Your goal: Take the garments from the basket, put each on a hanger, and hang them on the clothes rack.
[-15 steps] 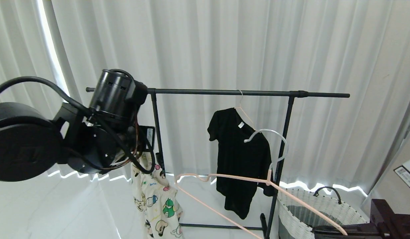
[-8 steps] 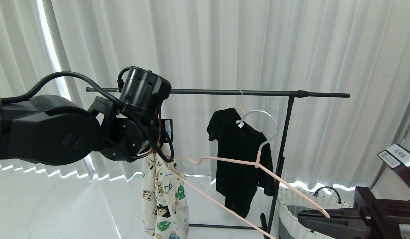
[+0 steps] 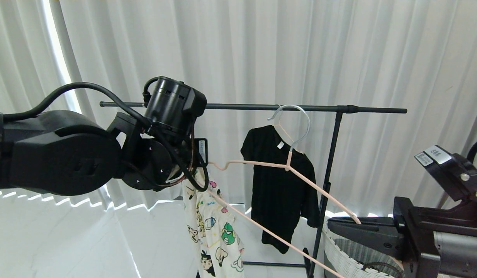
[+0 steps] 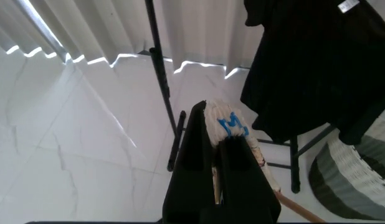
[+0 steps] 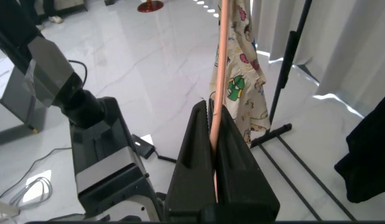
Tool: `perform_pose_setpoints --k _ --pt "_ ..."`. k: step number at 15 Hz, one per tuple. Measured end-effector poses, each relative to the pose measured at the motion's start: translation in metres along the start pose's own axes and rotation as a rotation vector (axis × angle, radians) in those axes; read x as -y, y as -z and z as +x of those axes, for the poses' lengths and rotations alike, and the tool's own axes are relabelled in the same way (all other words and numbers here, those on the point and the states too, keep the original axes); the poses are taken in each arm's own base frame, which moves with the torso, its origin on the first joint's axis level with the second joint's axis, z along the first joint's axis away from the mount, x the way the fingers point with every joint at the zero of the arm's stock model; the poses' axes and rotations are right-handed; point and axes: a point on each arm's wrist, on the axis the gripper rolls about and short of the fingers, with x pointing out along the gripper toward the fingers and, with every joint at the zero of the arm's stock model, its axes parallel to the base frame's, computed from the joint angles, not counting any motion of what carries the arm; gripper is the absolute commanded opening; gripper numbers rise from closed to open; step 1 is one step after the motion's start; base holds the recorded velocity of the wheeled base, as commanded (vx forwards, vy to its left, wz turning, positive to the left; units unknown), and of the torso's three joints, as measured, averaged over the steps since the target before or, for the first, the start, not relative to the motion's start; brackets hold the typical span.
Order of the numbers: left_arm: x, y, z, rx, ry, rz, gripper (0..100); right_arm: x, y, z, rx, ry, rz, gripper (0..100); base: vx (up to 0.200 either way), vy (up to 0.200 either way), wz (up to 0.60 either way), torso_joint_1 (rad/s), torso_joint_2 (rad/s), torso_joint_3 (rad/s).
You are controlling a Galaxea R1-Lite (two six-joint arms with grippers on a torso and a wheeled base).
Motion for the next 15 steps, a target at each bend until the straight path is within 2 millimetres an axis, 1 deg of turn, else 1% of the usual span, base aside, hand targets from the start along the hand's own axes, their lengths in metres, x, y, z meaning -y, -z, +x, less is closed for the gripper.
perform_pose_setpoints --k 4,12,15 --pt "-0.0073 -0.0025 0.0049 0.0 -0.027 -0.014 0 -0.002 -0.0007 -0.0027 0.008 -0.003 -0.005 0 0.0 0.0 0.0 0.0 0.0 0.0" --pt "-0.0082 -0.0025 0.0037 0.002 -0.028 -0.015 0 -0.0029 -0.0019 -0.0031 0.013 -0.004 -0.008 0 0.0 0.0 0.0 0.0 0.0 0.0" --pt "-0.0057 -0.0019 -0.0005 0.006 -0.014 -0.011 0 -0.0023 -0.0017 -0.0022 0.013 0.003 -0.007 0 0.0 0.0 0.0 0.0 0.0 0.0"
